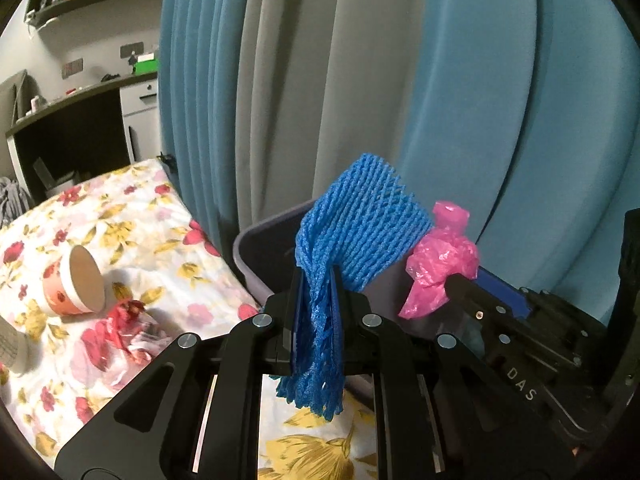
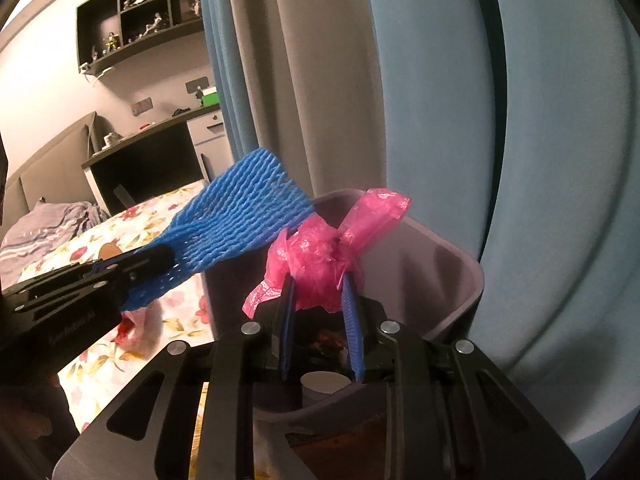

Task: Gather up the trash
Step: 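Carry the pink bag and blue mesh in both tools over the grey bin, then open both tools to drop the pink bag and blue mesh into the bin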

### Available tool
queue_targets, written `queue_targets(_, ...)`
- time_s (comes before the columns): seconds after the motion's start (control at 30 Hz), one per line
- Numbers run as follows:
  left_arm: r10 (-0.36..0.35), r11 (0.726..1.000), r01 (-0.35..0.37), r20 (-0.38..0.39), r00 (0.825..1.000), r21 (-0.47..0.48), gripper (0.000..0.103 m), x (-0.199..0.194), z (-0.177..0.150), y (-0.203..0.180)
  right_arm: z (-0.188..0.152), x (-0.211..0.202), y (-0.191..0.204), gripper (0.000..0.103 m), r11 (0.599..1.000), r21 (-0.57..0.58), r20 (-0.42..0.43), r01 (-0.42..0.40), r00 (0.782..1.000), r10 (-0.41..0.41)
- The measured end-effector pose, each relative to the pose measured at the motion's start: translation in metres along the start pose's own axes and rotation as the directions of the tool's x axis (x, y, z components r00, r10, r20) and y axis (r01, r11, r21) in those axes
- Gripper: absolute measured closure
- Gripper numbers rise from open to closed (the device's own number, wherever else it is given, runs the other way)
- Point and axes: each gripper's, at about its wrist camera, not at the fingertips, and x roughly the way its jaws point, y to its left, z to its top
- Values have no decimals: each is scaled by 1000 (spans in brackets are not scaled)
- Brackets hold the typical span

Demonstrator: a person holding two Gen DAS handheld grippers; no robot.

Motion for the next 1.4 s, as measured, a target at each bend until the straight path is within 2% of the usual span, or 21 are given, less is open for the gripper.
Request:
queue_targets(0.77,-82,995,78,-54,995,-65,91,32,0,0,4,17,-7,77,1000,9,-33,-1,999,2)
queue_targets(0.83,-100,993,96,-54,994,-71,90,33,0,-1,2,18,-9,73,1000,6,-34,-4,999,4)
queue_targets(0.9,-115,991,111,-54,992,-69,83,34,0,0,1,19,-9,59,1000,3,-36,-7,999,7)
queue_targets(0.93,-117,991,113,-54,992,-70,69,34,0,0,1,19,-10,56,1000,3,-35,-6,999,7)
queue_targets(0.97,-119,991,115,-48,992,-74,47,33,0,1,0,18,-10,51,1000,3,-31,-5,1000,5)
queue_targets(1.03,-110,989,108,-15,994,-100,31,27,-1,7,-1,17,-13,47,1000,6,-28,-1,1000,1)
queue_targets(1.17,-62,993,63,8,998,-99,18,19,-2,12,-3,15,-19,45,1000,26,-28,12,1000,-12)
queue_targets(1.27,-33,995,35,22,999,-98,12,12,-6,15,-4,10,-20,38,999,34,-17,20,1000,-19)
queue_targets(1.4,0,995,3,37,999,-103,9,-1,-13,22,-5,0,-16,29,999,34,12,32,999,-32)
